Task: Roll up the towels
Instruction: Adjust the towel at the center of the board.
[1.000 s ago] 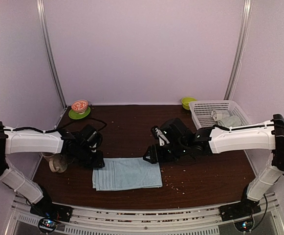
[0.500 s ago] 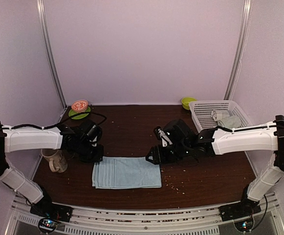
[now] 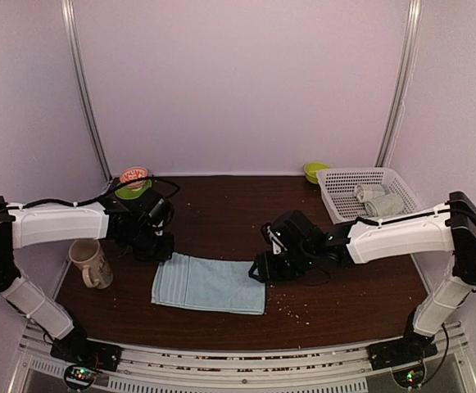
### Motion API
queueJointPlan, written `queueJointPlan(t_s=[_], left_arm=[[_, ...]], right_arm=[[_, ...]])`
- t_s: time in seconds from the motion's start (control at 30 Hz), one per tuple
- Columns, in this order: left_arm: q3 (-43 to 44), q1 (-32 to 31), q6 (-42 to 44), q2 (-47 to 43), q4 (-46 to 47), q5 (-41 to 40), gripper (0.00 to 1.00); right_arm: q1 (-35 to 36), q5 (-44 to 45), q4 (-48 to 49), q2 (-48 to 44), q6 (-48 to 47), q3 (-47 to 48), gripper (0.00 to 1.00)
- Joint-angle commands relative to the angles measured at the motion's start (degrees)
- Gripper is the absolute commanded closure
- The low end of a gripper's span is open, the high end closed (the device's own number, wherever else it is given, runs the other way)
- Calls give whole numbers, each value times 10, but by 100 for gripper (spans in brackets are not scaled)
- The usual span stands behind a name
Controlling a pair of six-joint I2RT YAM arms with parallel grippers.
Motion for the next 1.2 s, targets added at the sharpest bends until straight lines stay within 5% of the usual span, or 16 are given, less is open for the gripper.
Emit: queueJointPlan(t_s=[0.0,0.7,0.93,1.17], left_arm=[[8,15,21,37,8,-19,100],[4,37,46,130,41,-35,100],[11,38,58,113,32,-27,59],[36,21,73,20,-20,15,44]], right_arm=[[-12,50,1,16,22,-7,48],[-21,203,-292,237,-96,236,51],[-28,155,-270,179,-104,218,47],[-21,129,-294,107,-101,253,43]])
